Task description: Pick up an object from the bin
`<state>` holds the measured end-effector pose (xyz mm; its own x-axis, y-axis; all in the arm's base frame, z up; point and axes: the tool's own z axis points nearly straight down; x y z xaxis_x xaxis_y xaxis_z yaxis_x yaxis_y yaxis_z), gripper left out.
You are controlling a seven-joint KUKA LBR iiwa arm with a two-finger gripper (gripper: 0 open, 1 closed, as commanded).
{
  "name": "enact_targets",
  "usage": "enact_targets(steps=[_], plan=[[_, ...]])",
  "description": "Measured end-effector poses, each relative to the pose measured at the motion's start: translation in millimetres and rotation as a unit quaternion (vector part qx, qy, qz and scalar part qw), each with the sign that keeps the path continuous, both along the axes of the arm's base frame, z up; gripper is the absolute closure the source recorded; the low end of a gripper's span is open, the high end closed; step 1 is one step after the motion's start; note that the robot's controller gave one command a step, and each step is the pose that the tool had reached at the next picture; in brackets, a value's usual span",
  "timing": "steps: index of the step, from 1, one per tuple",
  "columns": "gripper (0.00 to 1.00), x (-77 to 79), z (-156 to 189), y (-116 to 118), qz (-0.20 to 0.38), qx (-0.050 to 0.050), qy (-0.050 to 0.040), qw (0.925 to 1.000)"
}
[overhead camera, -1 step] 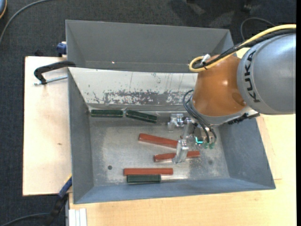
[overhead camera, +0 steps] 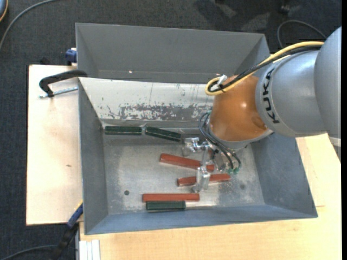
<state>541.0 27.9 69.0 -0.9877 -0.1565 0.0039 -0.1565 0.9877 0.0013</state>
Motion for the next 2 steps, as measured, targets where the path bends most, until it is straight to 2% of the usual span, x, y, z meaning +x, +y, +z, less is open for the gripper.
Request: enact_targets(steps=[1,2], plan=[[1.00,1.2,2,0,0.000,0.000,-0.0020,1.0000],[1.00,25.8,122,-4,-0.002,0.000,-0.0101,0.9999]])
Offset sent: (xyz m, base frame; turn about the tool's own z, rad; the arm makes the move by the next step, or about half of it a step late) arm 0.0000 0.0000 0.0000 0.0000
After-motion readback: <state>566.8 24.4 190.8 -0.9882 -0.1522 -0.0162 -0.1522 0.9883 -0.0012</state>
